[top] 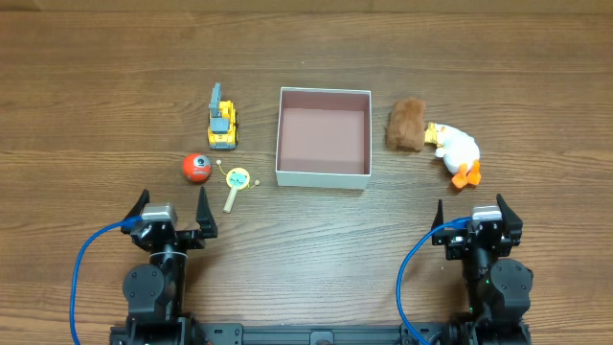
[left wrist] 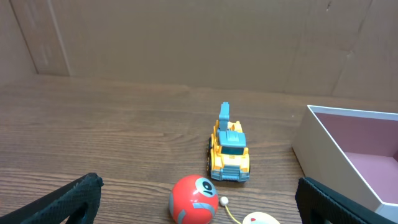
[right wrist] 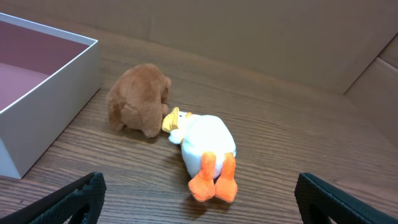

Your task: Pack container

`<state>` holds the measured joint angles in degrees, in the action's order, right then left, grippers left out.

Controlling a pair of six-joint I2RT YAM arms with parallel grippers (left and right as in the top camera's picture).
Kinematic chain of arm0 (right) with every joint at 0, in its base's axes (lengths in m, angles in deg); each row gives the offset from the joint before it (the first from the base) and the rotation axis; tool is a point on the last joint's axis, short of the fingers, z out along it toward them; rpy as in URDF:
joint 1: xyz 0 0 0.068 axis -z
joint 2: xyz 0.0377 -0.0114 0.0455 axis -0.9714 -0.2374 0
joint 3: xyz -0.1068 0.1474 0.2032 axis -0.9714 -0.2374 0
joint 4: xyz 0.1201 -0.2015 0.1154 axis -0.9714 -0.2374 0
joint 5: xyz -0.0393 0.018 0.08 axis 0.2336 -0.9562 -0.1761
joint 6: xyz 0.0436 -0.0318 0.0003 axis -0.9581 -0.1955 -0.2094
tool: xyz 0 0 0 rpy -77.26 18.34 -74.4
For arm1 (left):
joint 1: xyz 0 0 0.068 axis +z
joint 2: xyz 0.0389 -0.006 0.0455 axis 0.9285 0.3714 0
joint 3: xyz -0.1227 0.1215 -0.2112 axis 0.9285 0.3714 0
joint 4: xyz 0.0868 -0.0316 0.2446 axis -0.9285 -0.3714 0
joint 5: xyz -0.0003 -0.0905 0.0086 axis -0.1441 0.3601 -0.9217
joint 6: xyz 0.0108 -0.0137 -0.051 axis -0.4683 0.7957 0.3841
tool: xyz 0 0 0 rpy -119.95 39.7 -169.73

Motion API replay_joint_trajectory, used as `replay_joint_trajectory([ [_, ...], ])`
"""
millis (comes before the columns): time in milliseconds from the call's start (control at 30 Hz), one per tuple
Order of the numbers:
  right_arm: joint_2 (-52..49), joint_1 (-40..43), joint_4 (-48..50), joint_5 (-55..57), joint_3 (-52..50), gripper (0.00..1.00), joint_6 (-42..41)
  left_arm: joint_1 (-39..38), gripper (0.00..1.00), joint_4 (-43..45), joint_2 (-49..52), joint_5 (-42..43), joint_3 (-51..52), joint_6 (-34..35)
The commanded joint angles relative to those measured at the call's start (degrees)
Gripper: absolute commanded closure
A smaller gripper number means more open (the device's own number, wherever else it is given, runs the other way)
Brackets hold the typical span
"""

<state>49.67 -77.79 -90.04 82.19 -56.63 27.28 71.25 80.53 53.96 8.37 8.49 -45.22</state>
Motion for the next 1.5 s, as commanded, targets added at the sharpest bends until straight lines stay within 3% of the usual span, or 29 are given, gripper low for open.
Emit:
replay_joint_trajectory([
  [0,0.42,-2.95,-21.46,-13.49,3.08,0.00,-20.55,-1.57,0.00,-17.62,-0.44,8.09,-6.05,-12.94],
  [1467,0.42,-2.95,-21.46,-13.49,3.08,0.00,-20.55,-1.57,0.00,-17.62,-0.44,8.09,-6.05,-12.94],
])
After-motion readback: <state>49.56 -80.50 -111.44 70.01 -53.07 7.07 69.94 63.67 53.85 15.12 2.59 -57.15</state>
